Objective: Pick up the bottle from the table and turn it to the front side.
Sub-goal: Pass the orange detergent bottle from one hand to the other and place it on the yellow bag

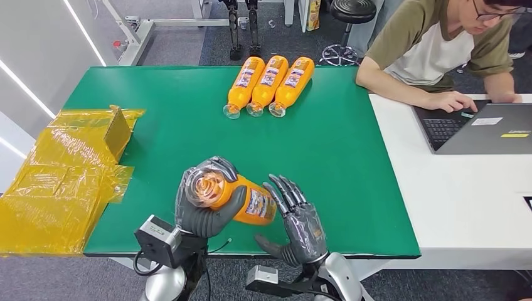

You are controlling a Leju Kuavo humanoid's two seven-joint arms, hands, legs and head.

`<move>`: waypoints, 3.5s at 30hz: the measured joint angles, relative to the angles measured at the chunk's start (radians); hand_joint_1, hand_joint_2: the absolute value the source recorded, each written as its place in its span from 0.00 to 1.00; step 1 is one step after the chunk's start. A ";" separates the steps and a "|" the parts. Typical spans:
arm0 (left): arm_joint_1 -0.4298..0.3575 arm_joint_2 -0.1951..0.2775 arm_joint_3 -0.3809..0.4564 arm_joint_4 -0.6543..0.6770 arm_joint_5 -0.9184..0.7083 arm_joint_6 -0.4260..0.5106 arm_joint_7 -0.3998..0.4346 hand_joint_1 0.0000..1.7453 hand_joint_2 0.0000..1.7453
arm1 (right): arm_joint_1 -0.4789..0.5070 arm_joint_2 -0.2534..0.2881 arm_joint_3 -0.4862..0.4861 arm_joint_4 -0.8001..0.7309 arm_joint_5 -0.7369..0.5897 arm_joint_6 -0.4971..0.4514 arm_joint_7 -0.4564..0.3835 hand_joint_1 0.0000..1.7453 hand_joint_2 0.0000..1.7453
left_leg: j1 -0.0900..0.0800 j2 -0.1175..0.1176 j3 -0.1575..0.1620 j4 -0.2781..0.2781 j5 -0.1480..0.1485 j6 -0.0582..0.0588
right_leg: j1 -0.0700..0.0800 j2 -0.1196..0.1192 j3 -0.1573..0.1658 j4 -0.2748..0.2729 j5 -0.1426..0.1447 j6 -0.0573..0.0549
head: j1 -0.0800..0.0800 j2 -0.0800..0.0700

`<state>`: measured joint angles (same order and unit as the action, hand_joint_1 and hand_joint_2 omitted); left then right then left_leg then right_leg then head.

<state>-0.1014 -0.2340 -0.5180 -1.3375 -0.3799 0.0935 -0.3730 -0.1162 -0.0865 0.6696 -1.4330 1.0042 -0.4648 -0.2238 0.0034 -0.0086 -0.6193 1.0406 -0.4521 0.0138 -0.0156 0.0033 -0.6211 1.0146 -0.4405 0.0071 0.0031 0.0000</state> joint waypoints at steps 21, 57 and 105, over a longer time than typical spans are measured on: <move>0.080 0.188 0.276 -0.123 -0.729 0.444 0.317 1.00 1.00 | 0.076 0.055 0.007 -0.127 -0.430 -0.135 -0.142 0.00 1.00 | 0.001 0.002 0.001 -0.001 0.000 -0.001 | 0.001 0.001 0.000 0.001 -0.002 -0.004 | 0.000 0.000; -0.451 0.480 0.098 0.925 -1.030 0.205 0.304 0.87 1.00 | 0.065 0.105 -0.029 -0.180 -0.411 -0.055 -0.133 0.00 1.00 | 0.005 0.005 0.001 -0.001 0.002 -0.009 | 0.004 0.005 -0.003 0.003 0.002 -0.010 | 0.000 0.000; -0.181 0.117 0.120 0.055 0.333 0.231 -0.313 0.00 1.00 | 0.103 0.099 -0.041 -0.143 -0.466 -0.139 -0.195 0.00 1.00 | 0.004 0.004 0.000 -0.001 0.000 -0.008 | 0.005 0.003 -0.002 0.000 0.001 -0.009 | 0.000 0.000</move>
<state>-0.2824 -0.1166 -0.3983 -1.2825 -0.0472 0.3247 -0.6859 -0.0127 0.0123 0.6281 -1.5755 0.5380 -0.6036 -0.4185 0.0075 -0.0049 -0.6191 1.0399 -0.4519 0.0059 -0.0107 0.0062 -0.6232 1.0149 -0.4393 -0.0022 0.0035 0.0000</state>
